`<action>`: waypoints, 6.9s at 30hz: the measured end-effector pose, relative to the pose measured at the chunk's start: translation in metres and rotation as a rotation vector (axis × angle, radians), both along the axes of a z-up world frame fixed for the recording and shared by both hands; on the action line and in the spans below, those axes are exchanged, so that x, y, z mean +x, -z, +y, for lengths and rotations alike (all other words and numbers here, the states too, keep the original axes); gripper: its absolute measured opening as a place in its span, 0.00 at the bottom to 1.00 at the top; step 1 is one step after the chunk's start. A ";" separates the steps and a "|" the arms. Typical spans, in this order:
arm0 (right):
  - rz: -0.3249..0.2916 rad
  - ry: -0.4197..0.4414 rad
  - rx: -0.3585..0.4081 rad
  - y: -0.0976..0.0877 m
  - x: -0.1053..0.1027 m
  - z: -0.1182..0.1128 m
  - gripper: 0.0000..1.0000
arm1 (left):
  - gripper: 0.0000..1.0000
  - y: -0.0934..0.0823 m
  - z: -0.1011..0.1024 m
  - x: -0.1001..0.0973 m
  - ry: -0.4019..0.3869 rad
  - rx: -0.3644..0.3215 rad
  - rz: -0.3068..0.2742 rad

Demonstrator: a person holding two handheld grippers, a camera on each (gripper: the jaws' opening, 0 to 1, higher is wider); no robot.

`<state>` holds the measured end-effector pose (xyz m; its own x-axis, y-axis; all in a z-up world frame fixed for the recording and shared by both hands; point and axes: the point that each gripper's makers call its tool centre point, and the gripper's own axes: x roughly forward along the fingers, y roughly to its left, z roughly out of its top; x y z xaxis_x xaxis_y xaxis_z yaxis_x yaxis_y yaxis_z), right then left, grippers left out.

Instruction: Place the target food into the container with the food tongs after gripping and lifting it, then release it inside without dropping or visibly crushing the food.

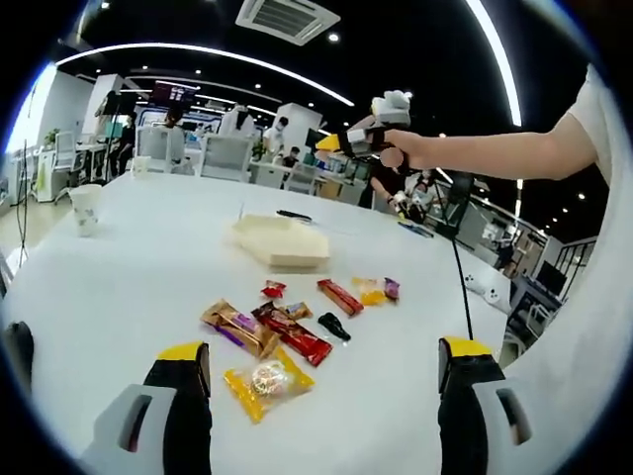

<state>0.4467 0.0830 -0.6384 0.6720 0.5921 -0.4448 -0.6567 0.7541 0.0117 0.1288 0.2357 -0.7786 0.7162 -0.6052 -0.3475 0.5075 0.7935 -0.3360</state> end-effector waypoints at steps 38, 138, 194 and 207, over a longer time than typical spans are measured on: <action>-0.015 0.006 0.050 -0.025 -0.014 -0.010 0.25 | 0.99 -0.022 -0.023 0.001 0.062 -0.042 -0.005; 0.165 0.477 0.061 0.136 -0.165 -0.115 0.27 | 0.99 -0.016 -0.047 0.033 0.101 -0.137 -0.033; 0.378 0.952 0.195 0.194 -0.179 -0.163 0.27 | 0.99 -0.041 -0.047 0.041 0.139 -0.008 -0.185; 0.291 0.713 0.006 0.193 -0.176 -0.140 0.27 | 0.98 -0.035 -0.046 0.041 0.143 -0.004 -0.164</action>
